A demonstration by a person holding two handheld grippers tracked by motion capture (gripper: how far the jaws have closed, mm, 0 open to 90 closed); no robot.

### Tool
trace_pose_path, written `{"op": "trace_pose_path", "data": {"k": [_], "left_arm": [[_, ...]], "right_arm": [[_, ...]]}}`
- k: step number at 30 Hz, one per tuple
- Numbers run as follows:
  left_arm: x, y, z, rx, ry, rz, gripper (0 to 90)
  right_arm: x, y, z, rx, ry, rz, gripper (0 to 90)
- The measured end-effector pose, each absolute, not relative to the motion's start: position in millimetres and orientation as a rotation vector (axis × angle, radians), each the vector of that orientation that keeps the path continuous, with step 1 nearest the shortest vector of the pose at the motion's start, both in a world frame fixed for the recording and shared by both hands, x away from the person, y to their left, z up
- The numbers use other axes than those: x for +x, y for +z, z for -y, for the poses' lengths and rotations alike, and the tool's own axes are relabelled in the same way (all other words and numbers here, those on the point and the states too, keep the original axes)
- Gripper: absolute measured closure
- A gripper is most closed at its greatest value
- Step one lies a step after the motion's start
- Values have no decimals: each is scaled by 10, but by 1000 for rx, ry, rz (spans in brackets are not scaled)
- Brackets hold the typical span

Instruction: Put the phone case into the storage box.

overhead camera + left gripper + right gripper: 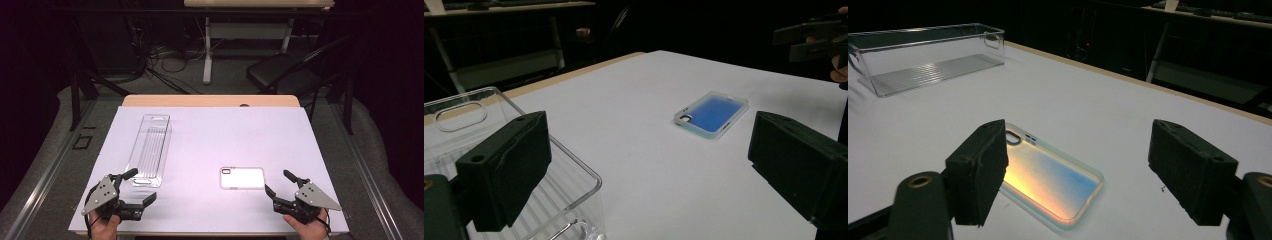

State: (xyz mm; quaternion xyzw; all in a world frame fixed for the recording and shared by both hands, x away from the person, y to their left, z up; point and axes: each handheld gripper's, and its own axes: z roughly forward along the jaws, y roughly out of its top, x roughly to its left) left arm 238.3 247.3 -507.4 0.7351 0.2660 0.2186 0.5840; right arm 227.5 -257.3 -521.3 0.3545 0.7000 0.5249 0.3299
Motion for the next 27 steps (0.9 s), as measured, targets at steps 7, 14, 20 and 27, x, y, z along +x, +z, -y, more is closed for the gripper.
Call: {"op": "trace_pose_path", "data": {"k": [7,14,20,27], "left_arm": [[2382,-5076,-2457,1722,506,-617,39],[2384,-5079,-2458,1728,505,-625,41],[2383,-5081,-2452,1729,509,-631,42],[2391,-5088,-2456,1727,500,-632,42]], "right_arm": [[2297,-5192,2576,947,1334,-1859,301],[2334,-5165,2527,951,1287,-1913,343],[2401,-5130,2503,972,1270,-2018,398],[2524,-5103,2481,988,1215,-2114,371]]}}
